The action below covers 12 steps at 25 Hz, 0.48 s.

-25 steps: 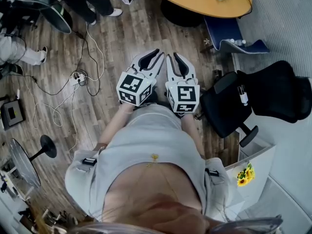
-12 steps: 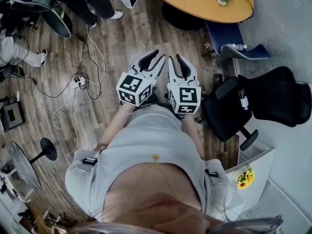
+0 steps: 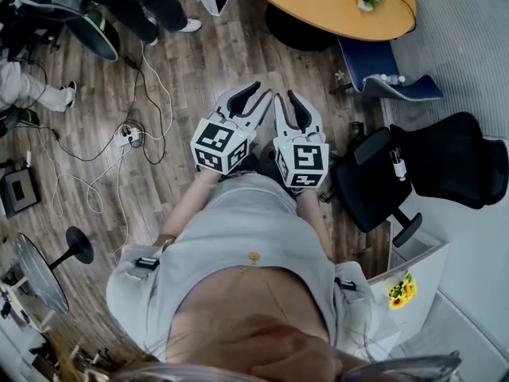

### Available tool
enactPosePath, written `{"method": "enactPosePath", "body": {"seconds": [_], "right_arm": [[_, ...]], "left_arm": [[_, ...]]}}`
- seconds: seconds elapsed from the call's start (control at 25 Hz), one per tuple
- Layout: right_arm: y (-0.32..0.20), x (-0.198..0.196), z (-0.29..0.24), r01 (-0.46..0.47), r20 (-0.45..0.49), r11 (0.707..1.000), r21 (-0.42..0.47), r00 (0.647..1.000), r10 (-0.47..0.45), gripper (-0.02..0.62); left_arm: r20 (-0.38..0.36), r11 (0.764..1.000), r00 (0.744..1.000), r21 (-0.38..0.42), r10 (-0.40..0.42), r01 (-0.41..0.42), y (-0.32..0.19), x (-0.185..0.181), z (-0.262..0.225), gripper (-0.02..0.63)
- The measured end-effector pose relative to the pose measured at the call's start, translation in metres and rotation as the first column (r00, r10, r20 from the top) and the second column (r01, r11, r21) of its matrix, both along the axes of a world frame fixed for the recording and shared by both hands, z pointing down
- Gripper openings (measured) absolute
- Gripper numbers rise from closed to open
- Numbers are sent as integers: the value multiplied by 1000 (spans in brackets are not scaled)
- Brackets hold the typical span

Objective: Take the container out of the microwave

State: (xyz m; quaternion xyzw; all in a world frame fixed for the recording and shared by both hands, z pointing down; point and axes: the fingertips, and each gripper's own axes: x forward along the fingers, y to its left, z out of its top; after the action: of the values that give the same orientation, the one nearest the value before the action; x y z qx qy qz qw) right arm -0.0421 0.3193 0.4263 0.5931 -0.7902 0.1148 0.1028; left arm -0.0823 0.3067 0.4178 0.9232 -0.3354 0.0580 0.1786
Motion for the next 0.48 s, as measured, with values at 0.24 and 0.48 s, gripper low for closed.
{"method": "enactPosePath", "body": {"seconds": [0.24, 0.48], "right_arm": [[-9, 0, 0, 11, 6, 1000, 0, 1000, -11, 103], [-24, 4, 0, 23, 3, 1000, 4, 1000, -23, 101]], "left_arm": [[-5, 1000, 1000, 0, -9, 9, -8, 0, 0, 114], [0, 1000, 1000, -13, -22, 22, -22, 3, 2, 114]]}}
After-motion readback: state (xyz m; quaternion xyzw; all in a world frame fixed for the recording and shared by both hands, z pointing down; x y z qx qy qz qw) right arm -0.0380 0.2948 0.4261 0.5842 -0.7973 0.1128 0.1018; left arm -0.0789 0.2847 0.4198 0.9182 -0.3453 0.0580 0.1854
